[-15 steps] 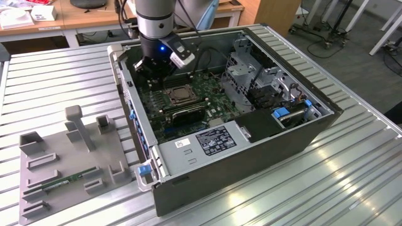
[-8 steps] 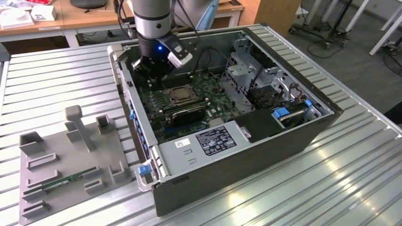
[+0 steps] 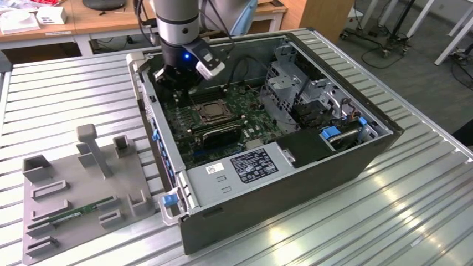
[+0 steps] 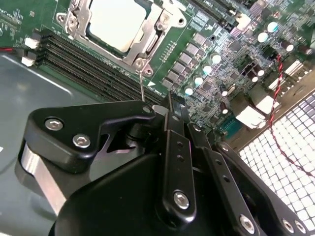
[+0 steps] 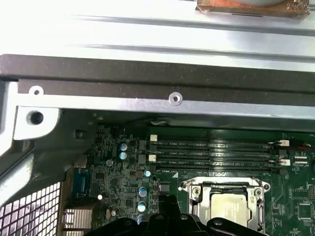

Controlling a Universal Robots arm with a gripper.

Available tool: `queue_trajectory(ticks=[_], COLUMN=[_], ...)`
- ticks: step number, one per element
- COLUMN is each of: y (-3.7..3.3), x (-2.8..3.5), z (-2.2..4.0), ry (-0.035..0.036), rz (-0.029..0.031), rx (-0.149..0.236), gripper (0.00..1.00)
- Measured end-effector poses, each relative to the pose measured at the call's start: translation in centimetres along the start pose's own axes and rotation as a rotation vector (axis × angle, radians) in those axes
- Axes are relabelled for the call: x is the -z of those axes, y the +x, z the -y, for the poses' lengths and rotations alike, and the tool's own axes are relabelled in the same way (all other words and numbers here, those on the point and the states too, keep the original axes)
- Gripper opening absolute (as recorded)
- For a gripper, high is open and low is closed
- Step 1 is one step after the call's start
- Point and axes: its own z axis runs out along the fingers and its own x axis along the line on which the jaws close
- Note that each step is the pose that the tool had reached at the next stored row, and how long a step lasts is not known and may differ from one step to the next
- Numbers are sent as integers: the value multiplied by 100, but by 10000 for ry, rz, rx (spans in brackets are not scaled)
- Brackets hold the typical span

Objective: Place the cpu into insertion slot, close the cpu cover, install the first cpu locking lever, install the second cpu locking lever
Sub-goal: 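Install the first cpu locking lever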

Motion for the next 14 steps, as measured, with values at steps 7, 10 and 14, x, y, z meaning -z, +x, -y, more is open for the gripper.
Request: queue_trajectory(ticks=[7, 10, 14], y=[25, 25, 25], x=[-2, -4, -9], z=[-7, -13, -25], ry=[-232, -290, -381], rz=[67, 71, 74], rx=[-5, -8, -14], gripper=[11, 11, 11])
